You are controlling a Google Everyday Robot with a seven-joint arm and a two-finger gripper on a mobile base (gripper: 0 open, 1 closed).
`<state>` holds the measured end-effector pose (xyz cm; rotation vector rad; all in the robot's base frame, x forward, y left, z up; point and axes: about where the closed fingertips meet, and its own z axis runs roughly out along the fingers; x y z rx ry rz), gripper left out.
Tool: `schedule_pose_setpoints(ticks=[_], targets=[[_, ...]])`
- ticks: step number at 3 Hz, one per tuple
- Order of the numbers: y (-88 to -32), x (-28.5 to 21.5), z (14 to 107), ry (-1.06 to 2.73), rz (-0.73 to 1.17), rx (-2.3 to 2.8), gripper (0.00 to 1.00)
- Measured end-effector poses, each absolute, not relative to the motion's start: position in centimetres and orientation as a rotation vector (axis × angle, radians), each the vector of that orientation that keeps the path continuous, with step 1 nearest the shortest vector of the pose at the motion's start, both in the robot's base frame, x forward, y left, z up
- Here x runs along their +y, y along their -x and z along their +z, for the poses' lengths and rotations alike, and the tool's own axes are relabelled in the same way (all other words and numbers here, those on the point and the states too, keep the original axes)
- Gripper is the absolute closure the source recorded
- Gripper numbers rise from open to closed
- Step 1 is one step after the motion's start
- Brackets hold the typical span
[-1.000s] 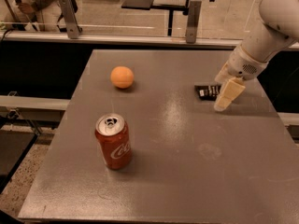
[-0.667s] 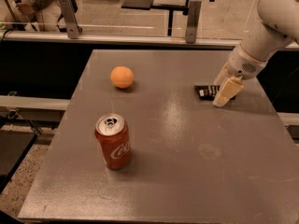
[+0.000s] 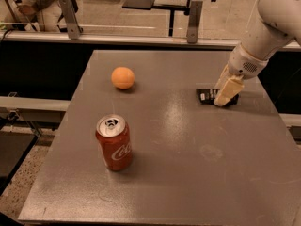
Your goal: Move rxbar chocolate near orange
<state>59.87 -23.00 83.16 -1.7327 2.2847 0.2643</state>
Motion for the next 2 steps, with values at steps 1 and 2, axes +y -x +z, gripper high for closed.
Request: schedule_pose_setpoints(ticks=[1,2], targets=[[-60.8,-19.1,84.0,1.776,0.298,2.23,1.0],[-62.0,-14.5,84.5,1.826,0.337,2.164,1.0]])
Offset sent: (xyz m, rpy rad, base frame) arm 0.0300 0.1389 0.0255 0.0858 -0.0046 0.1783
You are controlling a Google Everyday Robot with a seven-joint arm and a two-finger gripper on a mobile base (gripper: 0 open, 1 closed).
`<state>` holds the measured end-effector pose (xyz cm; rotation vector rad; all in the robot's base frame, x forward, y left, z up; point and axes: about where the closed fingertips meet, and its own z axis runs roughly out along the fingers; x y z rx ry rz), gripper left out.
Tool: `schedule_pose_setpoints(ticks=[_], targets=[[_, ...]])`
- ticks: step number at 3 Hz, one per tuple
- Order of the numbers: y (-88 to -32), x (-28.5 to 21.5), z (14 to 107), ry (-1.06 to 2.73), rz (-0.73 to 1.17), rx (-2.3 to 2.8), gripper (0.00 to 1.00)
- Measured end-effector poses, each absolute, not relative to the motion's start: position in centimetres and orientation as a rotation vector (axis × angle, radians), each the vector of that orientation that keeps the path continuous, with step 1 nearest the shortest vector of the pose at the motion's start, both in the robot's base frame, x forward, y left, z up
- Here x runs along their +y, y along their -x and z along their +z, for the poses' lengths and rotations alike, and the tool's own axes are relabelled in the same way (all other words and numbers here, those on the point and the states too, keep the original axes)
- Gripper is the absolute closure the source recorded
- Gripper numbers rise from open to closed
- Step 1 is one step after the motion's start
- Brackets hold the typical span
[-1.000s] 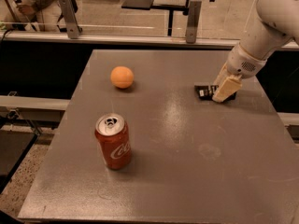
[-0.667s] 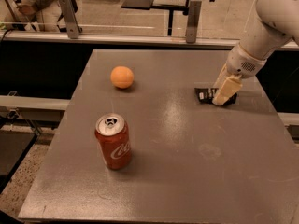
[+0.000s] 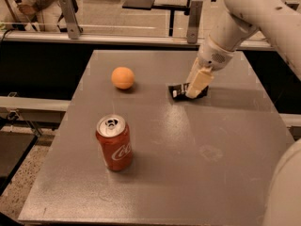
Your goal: Move rxbar chocolate near orange
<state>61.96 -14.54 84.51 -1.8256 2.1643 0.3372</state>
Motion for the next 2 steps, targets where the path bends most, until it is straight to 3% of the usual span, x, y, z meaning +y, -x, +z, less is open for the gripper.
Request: schedule_pose_setpoints(ticks=[2], targets=[[-63.5,-7.2,84.0,1.889,0.417,2.073,1.0]])
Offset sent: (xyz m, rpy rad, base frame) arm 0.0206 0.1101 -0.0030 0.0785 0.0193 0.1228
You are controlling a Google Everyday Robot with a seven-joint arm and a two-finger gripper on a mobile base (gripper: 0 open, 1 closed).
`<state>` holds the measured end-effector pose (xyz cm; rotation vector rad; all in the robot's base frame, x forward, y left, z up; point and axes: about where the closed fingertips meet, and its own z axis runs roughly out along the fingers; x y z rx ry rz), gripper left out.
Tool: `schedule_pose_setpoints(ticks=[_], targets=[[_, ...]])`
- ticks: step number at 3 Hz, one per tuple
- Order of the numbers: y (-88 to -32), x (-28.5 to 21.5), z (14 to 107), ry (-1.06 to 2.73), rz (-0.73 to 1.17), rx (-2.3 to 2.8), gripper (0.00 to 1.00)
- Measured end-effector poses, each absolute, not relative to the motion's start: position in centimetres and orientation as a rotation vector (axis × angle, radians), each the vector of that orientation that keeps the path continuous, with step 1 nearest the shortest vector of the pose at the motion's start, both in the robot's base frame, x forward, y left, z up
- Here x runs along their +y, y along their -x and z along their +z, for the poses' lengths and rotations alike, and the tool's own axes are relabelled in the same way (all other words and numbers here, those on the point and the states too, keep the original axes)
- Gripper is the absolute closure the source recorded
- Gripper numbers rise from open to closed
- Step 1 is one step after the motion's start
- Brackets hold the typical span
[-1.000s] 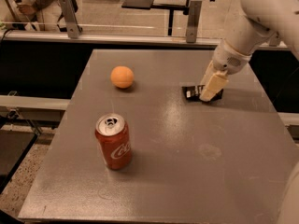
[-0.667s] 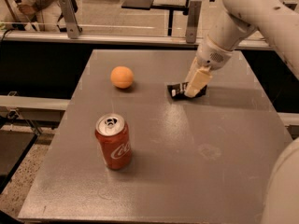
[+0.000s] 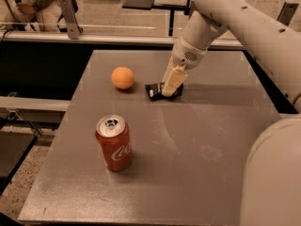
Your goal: Move rxbar chocolate near orange
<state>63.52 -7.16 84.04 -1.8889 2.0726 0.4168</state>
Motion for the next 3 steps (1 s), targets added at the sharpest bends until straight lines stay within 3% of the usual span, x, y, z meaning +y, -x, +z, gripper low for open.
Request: schedule_pose_setpoints(ticks=[1,2,3], targets=[[-64.4,-4.7,83.7,1.906,0.44,2.043,1.0],[-65.1,-3.3,83.7,1.912,0.447,2.027,0.9],[-65.7,-2.6,83.7,1.923,0.45,2.016,0.66]])
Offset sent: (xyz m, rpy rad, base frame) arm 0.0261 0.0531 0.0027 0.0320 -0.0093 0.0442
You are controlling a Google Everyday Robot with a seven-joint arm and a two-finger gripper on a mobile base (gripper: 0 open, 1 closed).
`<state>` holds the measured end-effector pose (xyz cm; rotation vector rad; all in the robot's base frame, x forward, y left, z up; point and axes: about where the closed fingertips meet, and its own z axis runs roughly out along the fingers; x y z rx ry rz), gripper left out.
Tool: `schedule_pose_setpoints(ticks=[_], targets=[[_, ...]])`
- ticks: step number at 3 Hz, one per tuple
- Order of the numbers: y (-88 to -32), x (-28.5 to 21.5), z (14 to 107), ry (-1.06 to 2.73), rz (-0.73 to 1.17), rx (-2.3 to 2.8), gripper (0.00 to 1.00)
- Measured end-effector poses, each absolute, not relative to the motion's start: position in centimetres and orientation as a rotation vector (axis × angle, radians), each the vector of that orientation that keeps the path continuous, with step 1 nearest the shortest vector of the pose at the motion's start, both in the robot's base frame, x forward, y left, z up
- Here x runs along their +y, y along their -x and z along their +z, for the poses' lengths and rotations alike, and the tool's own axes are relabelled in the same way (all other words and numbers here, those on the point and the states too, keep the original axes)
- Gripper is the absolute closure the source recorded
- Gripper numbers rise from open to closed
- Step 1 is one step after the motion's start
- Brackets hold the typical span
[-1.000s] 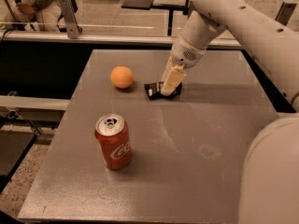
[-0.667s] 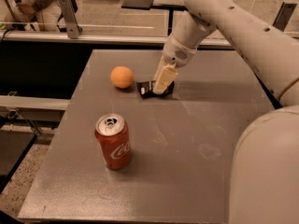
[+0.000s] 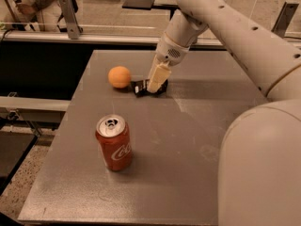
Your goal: Move rxbar chocolate near orange
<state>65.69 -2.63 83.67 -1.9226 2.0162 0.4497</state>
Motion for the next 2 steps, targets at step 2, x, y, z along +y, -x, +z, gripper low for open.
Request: schedule_pose_setpoints(ticks=[2], targets=[[-65.79,-2.48,83.62,1.922,0.451,2.015,0.2]])
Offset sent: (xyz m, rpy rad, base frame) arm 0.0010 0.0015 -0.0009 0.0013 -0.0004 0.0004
